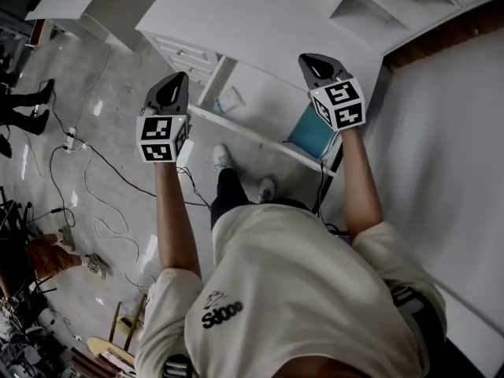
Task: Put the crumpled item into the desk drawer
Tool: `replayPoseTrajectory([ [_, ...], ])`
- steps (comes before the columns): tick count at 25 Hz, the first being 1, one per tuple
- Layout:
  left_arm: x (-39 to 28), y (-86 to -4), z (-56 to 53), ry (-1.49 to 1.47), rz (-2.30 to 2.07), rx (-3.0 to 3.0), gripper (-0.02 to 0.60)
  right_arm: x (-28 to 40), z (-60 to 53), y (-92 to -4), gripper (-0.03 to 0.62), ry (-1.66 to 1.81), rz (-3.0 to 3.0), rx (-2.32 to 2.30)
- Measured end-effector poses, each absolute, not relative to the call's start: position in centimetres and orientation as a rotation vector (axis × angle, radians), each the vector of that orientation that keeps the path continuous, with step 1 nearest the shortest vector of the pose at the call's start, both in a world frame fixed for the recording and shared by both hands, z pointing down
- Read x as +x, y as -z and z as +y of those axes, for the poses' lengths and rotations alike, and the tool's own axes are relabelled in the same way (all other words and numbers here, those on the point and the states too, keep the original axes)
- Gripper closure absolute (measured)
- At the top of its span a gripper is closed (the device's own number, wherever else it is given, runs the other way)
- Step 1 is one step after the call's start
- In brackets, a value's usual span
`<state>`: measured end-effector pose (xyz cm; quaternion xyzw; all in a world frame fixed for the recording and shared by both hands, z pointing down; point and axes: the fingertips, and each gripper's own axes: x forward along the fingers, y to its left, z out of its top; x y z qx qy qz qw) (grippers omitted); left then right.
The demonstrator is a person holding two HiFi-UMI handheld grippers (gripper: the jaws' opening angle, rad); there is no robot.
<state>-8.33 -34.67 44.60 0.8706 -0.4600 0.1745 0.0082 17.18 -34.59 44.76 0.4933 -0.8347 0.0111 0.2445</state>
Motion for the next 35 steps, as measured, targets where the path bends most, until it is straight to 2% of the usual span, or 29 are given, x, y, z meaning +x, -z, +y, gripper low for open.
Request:
replayPoseTrajectory([
  [19,-5.3,-29.7,-24.1,-0.391,-1.729,2.886,0.563,19.6,-25.0,-28.6,0.588,0.378,-2.388,1.393],
  [35,-5.4,-23.6,-21.1,-0.344,-1.803,2.979,0.563,17.9,-22.1,-23.4,0.588,0.507,-2.431,1.380],
])
